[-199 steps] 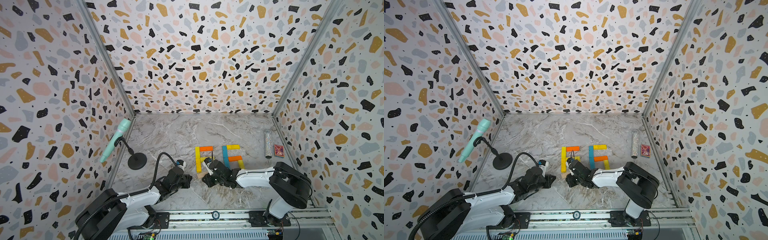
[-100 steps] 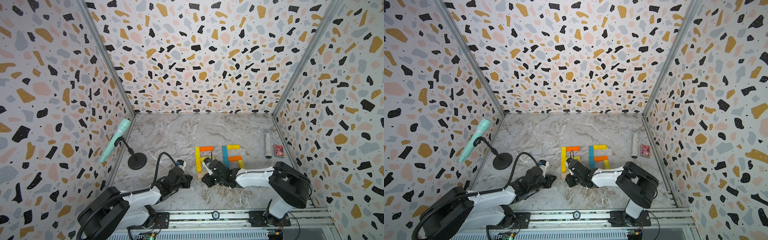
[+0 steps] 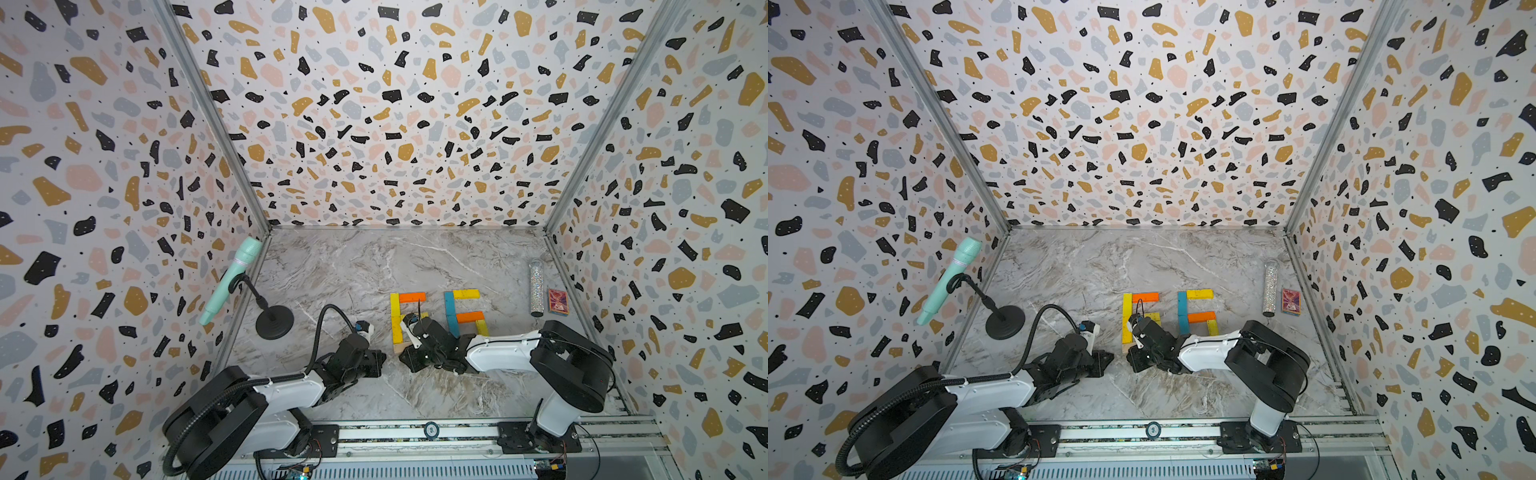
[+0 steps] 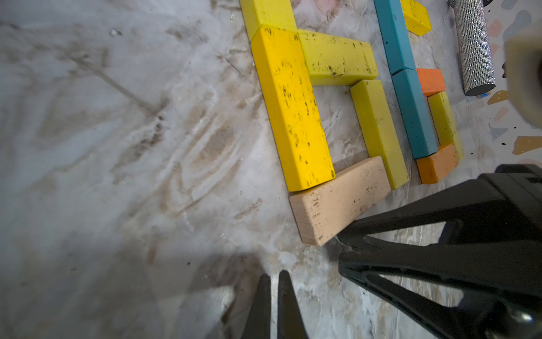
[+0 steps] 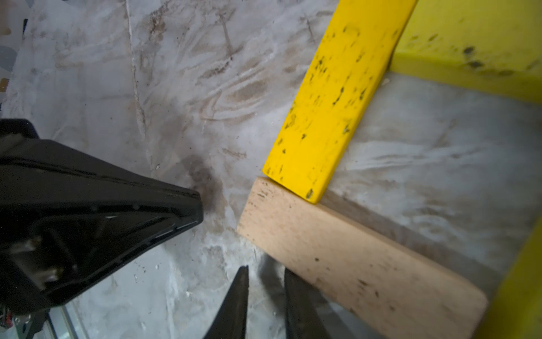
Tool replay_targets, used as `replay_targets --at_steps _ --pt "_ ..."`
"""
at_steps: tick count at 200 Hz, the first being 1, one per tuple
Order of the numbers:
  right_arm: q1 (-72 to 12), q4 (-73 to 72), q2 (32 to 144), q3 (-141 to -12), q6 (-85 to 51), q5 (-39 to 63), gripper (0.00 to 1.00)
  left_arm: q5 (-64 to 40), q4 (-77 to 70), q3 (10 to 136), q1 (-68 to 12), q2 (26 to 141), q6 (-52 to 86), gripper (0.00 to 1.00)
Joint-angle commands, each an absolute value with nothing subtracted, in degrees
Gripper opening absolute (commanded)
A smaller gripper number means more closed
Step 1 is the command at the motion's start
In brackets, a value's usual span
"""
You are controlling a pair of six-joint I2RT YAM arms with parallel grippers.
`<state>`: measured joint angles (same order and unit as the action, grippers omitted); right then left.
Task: Assemble the number 6 with building blocks
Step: Assemble the building block at the center of the board.
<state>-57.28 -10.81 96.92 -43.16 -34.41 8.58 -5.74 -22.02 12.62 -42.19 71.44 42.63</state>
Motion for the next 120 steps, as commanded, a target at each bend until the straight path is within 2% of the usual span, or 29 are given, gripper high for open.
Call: replay_targets --at_steps 1,43,79,120 --pt "-57.16 -7.87 97.95 -44.47 -33.80 8.19 0.24 -6.24 -23.73 12.49 -42.53 71.62 41.95 0.00" --pt "-57.22 -6.72 96.94 -45.04 -33.45 7.96 0.24 -6.28 -24.32 11.82 -42.54 71.45 42.37 0.00" --pt "-56.96 -4.61 87.25 -42.37 -34.55 4.57 0.24 -6.52 -25.23 10.98 -42.49 71.28 42.83 0.00" --pt "-49.47 -0.01 77.75 -36.27 -35.01 2.97 0.24 -5.63 -25.99 11.50 -42.47 71.43 42.82 0.00"
